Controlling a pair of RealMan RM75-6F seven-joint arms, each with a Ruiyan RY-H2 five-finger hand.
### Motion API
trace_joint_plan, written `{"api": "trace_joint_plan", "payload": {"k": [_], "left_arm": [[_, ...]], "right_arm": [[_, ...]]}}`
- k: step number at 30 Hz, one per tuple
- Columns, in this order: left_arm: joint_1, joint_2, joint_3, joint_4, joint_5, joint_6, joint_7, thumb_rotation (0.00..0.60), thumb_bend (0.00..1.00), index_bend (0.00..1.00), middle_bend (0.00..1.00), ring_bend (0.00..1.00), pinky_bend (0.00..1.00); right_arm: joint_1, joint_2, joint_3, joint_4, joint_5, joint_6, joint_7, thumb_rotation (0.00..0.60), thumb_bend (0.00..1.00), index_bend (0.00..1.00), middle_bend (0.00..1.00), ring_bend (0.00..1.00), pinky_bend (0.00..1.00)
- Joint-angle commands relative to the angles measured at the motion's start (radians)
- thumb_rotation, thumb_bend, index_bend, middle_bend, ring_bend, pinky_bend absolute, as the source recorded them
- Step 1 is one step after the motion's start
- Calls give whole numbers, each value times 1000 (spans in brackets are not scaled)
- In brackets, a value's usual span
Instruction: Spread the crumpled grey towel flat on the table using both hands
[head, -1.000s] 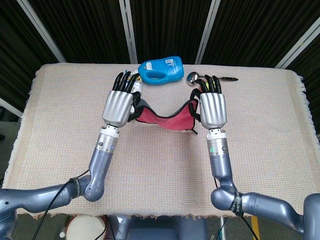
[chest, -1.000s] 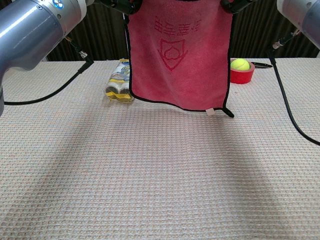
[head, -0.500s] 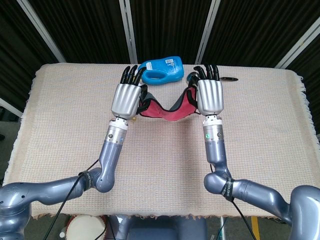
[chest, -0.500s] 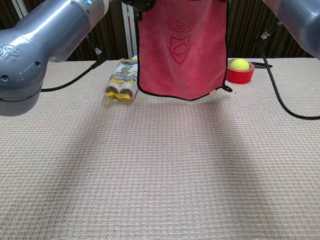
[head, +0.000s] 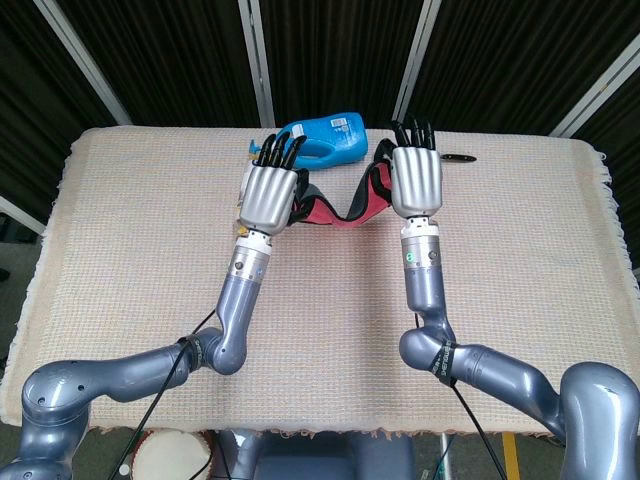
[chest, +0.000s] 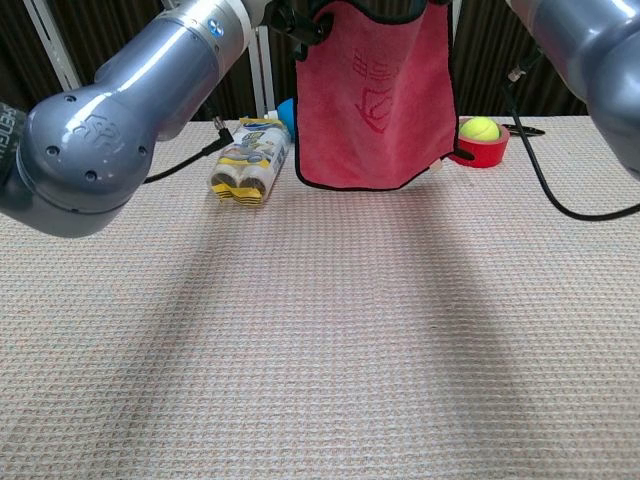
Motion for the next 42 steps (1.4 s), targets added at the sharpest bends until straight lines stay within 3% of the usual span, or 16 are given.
{"api": "trace_joint_plan", "payload": {"k": [1,17,21,42], "left_arm": [[24,-9,40,-16,7,8,-14,600,466,659,92,0,18],[235,31,258,-261,91,143,-58,600,466,661,91,0,18],[276,40,290,-312,109,170,-64,600,467,661,91,0,18],[418,111,450,-455,251,234,-32,600,466,660,90,0,18]], "right_arm": [[-33,-1,-33,-27,-3,19,7,600,614,647,264,118,86],[-223,27,-242,-305,-83,184,-65,600,616,647,265,118,87],[-258,34,-279,-349,-105,212,-81,600,616,647,266,118,86],[-424,42,-438,-420,-238,290,-39,600,618,647,266,118,86]]}}
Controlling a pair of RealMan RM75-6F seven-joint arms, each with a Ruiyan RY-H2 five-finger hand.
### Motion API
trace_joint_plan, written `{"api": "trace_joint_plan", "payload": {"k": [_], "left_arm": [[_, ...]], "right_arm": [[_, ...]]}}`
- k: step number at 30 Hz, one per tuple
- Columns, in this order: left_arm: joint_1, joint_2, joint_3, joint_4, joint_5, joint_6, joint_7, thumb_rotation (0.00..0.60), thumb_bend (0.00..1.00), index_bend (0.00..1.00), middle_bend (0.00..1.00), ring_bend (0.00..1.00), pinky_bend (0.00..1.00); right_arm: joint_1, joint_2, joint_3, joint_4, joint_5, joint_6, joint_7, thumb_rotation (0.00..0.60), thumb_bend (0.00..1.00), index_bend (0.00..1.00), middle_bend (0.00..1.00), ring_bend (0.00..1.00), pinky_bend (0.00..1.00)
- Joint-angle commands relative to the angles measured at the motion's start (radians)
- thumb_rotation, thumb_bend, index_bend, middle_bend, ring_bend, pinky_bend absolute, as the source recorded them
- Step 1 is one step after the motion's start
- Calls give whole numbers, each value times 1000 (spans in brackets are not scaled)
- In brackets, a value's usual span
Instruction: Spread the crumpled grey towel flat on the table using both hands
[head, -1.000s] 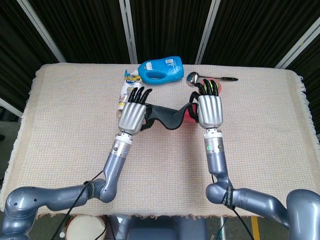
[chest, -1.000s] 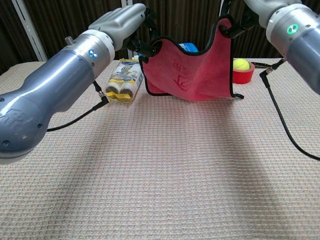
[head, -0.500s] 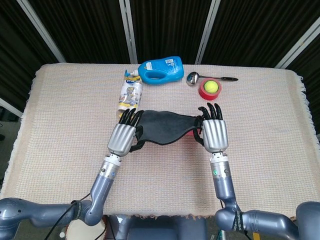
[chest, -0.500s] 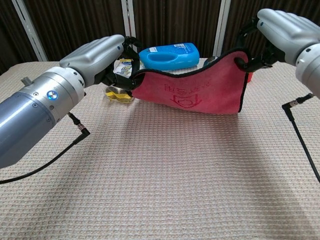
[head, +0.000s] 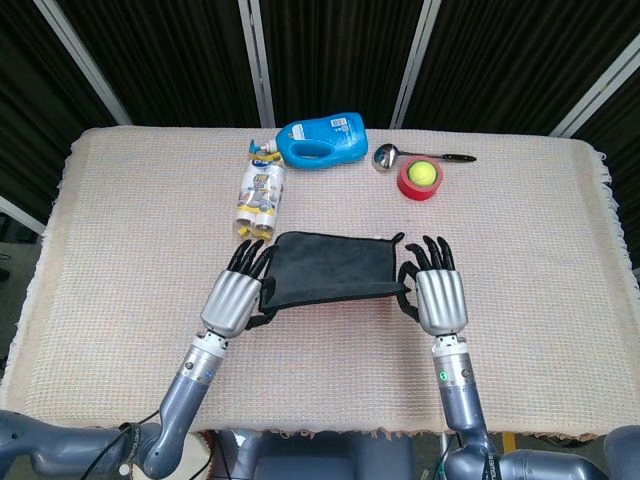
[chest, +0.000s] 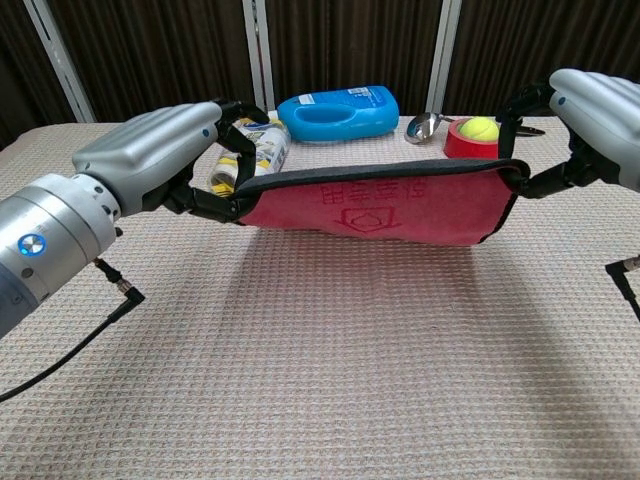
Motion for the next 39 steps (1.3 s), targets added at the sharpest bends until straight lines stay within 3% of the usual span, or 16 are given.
{"api": "trace_joint_plan", "payload": {"k": [1,7,23,39], "left_arm": [[18,2,19,-9,11,3,7,600,466,660,90,0,18],[53,-18,51,-14,38,6,11,600,466,660,90,0,18],[86,-49,19,18,45,-24,11,600,466,659,92,0,18],[117,-97,31,70,50,-68,7,600,466,653,92,0,18]], "right_arm": [[-21,-3,-18,0,-18,5,8,600,618,647,266,118,87],[-56,-8,-38,6,-40,10,6,600,619,647,266,118,86],[-123,-32,-69,38,-81,-2,11,600,620,647,266,118,87],[-174,-55,-84,95,-98,-40,27,600,620,647,266,118,87]]}}
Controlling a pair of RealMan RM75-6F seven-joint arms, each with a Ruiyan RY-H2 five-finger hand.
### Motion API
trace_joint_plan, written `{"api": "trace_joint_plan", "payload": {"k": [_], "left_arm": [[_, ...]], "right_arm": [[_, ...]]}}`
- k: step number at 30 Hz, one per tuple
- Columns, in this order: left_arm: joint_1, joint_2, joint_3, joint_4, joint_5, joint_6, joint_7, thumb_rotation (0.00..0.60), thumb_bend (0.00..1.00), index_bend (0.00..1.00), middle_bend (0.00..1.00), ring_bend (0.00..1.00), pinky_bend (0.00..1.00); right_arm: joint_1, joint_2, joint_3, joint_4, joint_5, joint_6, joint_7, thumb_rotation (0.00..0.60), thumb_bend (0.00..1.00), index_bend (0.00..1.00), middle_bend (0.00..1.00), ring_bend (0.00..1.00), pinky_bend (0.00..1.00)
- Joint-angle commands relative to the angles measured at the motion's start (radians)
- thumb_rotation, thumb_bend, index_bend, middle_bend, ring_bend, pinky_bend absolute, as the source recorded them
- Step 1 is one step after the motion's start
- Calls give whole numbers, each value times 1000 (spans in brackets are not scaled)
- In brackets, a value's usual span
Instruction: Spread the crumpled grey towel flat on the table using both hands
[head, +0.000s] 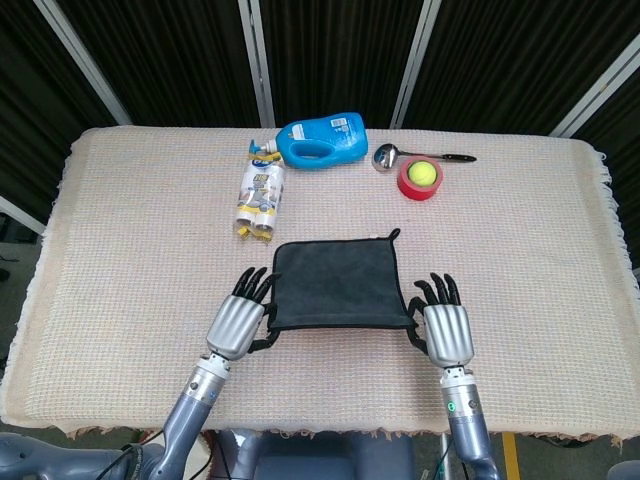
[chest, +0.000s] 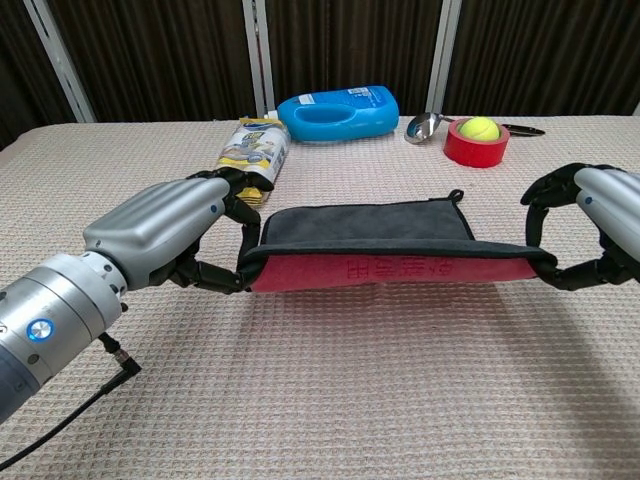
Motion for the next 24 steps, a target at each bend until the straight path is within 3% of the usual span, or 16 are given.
{"api": "trace_joint_plan", "payload": {"k": [1,6,8,11,16,20,24], "left_arm": [[5,-10,1,7,-3,-8,4,600,466,650,92,0,18],[11,-23,3,14,-2,-20,16,600,441,592,84,0,18],[13,-23,4,13,-6,-27,25,600,392,510,67,0,18],[14,-18,6,5,-18,-45,40,600,329,360,41,0,15],[16,-4,8,-20,-40,-73,71,600,270,246,17,0,10],[16,11,9,-45,-50,-90,81,600,237,199,5,0,8],[20,36,17,-71,-51,-103,84,600,203,161,0,0,2]], "right_arm": [[-6,-1,-3,6,-5,-7,1,600,620,647,266,118,87],[-13,-1,-5,12,-11,-23,-5,600,621,606,266,116,86],[-15,3,-6,8,-6,-34,-16,600,621,551,266,107,86],[-16,12,-7,-1,-4,-51,-29,600,621,342,236,58,86],[-19,21,-12,-7,0,-72,-61,600,594,128,174,13,73],[-24,31,-10,-30,20,-86,-92,600,533,26,105,0,31],[-32,51,-16,-74,50,-97,-151,600,499,0,34,0,11]]}}
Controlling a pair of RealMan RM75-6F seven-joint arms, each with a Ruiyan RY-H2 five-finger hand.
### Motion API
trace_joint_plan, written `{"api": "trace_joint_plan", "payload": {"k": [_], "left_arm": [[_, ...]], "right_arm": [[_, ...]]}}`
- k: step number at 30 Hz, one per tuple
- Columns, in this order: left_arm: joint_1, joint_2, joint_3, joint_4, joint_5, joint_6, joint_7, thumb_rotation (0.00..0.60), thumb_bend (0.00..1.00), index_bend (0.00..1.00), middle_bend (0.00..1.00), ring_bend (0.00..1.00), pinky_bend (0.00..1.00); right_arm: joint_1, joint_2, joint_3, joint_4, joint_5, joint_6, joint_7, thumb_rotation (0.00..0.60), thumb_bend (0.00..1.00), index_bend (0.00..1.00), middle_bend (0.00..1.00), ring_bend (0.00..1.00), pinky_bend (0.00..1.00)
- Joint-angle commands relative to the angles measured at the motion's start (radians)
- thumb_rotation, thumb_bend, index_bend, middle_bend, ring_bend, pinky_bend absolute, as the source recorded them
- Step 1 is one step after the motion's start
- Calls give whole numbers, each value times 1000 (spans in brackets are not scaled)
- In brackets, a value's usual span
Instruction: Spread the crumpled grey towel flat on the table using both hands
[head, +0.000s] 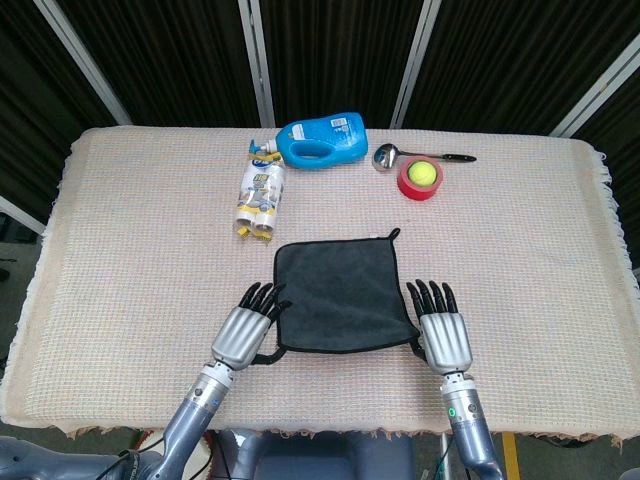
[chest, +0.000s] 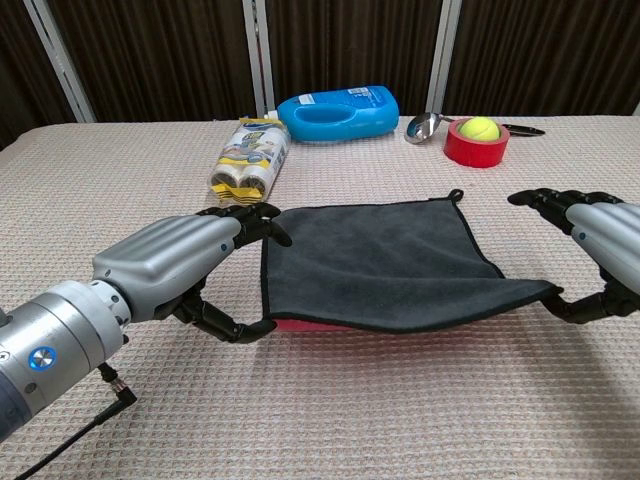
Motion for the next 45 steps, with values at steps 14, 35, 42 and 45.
{"api": "trace_joint_plan", "payload": {"k": [14,35,42,45], "left_arm": [[29,65,40,-73,39,-9,-28,600,44,86,0,0,0],[-55,234,79,-225,-9,-224,47,600,811,43,6,0,18],[-123,232,73,-243,-134,-320,126,600,854,61,18,0,31],[-142,214,81,-237,-187,-334,161,600,854,64,21,0,31]], "right_arm": [[-44,61,-31,-119,25,23,-131,600,498,0,0,0,0],[-67,112,-6,-157,-24,40,-78,600,502,0,0,0,0],[-67,117,7,-162,-27,33,-67,600,502,0,0,0,0],[-67,118,12,-161,-26,30,-63,600,502,0,0,0,0]]}}
